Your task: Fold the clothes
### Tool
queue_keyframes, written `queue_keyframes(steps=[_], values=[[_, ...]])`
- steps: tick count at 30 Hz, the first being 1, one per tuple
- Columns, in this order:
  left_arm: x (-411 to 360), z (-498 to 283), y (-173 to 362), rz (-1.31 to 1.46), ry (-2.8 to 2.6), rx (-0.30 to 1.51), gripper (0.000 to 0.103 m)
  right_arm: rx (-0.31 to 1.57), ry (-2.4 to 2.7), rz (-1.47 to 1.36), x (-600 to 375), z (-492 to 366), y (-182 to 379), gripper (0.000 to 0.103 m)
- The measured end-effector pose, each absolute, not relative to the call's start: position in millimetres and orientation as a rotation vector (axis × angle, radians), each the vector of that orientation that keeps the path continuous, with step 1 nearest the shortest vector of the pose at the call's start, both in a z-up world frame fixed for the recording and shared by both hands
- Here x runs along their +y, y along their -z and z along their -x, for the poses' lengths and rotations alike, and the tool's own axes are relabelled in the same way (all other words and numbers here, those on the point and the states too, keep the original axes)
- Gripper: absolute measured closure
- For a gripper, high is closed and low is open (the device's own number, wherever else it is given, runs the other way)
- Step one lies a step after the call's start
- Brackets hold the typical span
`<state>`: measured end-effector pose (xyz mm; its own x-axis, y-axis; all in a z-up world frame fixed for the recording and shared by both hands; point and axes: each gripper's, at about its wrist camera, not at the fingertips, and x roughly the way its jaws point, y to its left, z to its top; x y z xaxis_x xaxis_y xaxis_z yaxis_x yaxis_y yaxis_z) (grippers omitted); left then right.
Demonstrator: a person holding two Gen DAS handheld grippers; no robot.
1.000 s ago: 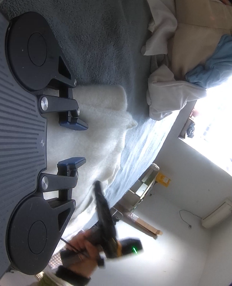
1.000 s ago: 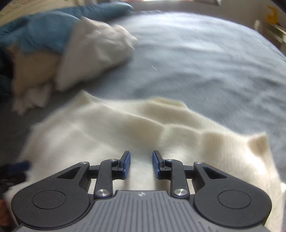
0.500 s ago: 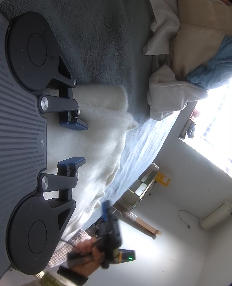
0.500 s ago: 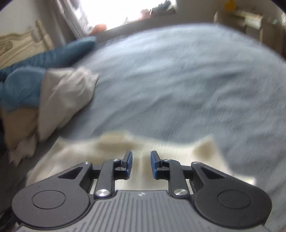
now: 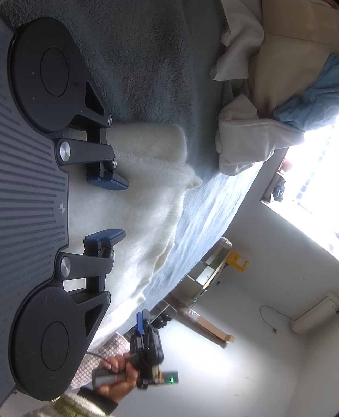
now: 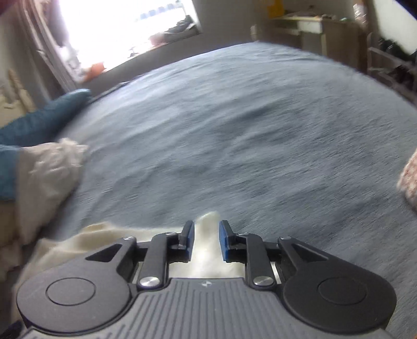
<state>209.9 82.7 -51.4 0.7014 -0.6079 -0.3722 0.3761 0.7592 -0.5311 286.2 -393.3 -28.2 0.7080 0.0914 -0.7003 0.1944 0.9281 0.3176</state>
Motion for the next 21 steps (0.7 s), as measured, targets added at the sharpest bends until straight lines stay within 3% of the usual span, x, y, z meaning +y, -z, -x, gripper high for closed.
queue_keyframes(steps=[4,6,7,8,9,15,21], values=[[82.2,-209.9,51.8,0.437,0.567,0.562,0.069,0.91,0.031,-0.321,-385.7,-284.5,47.1,0.082],[82.3,-209.9,52.0,0.436,0.568,0.561,0.069,0.904,0.112,-0.324,-401.6,-287.1,53.0,0.102],[82.5,-210.3,52.2,0.437,0.568,0.561,0.069,0.88,0.171,-0.35,-412.5,-284.8,52.2,0.103],[82.8,-210.8,52.4,0.438,0.569,0.561,0.069,0.859,0.276,-0.315,-417.2,-281.1,48.1,0.087],[83.1,-211.1,52.6,0.44,0.57,0.562,0.069,0.838,0.358,-0.261,-418.3,-275.7,42.9,0.084],[83.3,-212.1,52.5,0.445,0.569,0.565,0.069,0.681,0.116,-0.087,-373.2,-213.3,-3.6,0.084],[83.9,-211.9,53.5,0.447,0.573,0.559,0.069,0.769,-0.015,0.088,-343.0,-174.3,24.0,0.085]])
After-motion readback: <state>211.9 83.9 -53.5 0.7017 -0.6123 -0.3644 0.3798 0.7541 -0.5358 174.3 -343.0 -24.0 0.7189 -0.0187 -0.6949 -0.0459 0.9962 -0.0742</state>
